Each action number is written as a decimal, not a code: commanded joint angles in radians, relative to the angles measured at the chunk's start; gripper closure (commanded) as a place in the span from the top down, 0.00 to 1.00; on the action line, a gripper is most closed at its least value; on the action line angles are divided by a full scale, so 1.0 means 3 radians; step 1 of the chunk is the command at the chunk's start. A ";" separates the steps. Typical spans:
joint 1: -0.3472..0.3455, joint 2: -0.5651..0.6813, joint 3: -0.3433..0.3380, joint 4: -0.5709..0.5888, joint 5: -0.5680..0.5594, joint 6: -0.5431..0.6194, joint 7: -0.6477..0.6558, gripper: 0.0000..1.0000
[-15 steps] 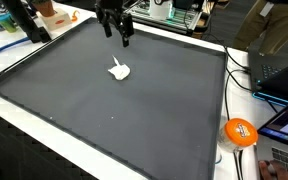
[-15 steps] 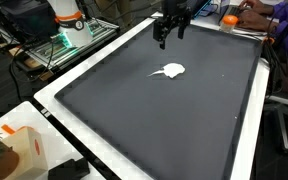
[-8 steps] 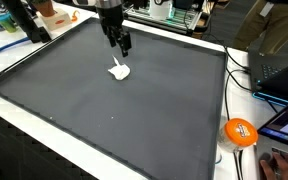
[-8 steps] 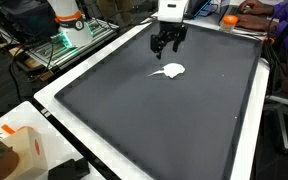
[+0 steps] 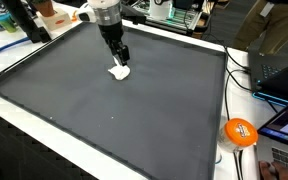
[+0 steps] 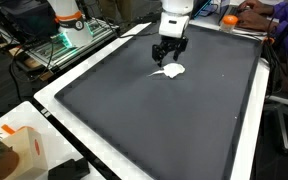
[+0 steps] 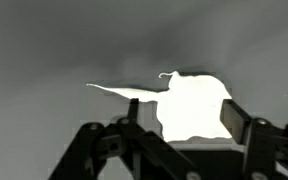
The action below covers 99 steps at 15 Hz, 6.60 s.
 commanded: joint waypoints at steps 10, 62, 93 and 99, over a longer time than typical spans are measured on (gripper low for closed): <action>0.0162 0.0409 -0.0129 0.0279 0.0046 0.0049 0.0137 0.77; 0.0169 0.0714 0.0054 0.2090 -0.0020 -0.2750 -0.0369 1.00; -0.0064 0.1727 0.0041 0.3310 0.0099 -0.3460 -0.0972 1.00; -0.0079 0.1968 0.0058 0.3715 0.0192 -0.3750 -0.0973 1.00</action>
